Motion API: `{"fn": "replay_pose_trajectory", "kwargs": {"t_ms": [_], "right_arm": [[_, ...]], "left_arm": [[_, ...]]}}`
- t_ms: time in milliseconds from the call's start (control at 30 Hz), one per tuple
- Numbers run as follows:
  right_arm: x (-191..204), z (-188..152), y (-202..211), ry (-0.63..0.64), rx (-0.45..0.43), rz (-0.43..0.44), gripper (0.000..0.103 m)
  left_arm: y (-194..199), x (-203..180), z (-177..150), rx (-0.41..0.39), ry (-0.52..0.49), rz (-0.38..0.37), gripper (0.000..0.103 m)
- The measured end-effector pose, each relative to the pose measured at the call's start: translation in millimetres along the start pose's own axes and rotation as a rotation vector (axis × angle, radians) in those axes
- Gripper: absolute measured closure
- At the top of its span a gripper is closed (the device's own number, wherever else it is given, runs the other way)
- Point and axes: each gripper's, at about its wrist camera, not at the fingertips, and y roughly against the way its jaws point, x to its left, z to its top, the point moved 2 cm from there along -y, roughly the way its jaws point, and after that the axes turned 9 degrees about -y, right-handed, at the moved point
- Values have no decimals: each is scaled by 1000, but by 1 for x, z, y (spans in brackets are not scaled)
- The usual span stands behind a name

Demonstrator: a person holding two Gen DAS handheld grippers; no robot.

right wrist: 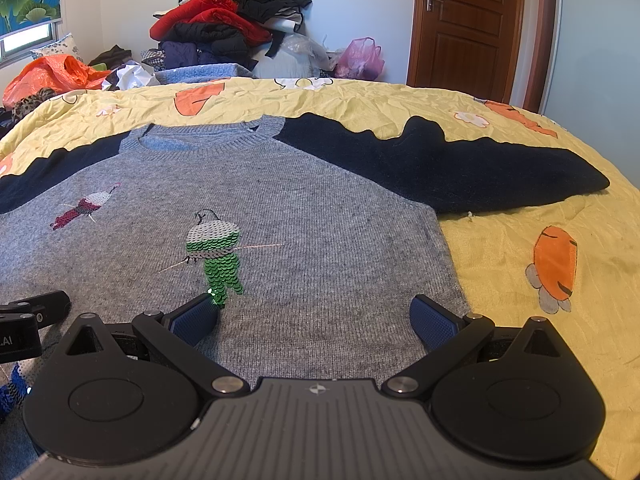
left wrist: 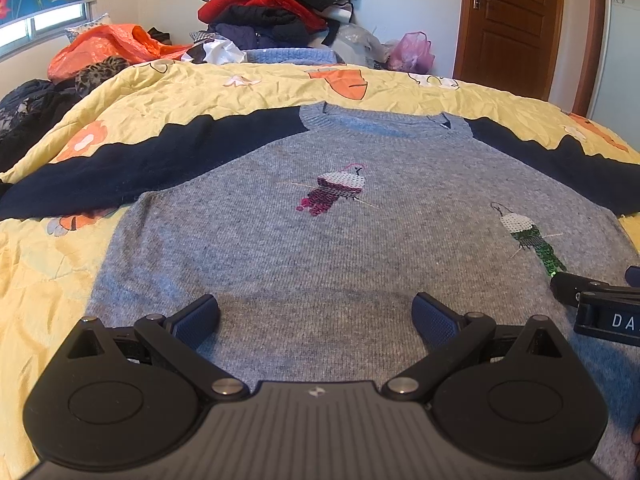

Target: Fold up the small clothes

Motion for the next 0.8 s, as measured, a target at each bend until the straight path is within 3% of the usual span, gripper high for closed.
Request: {"fn": "replay_pose_trajectory", "kwargs": {"t_ms": [800], "right_arm": [[0, 0, 0, 1, -1, 0, 0]], "left_arm": [[0, -2, 1, -3, -4, -1, 0]]}}
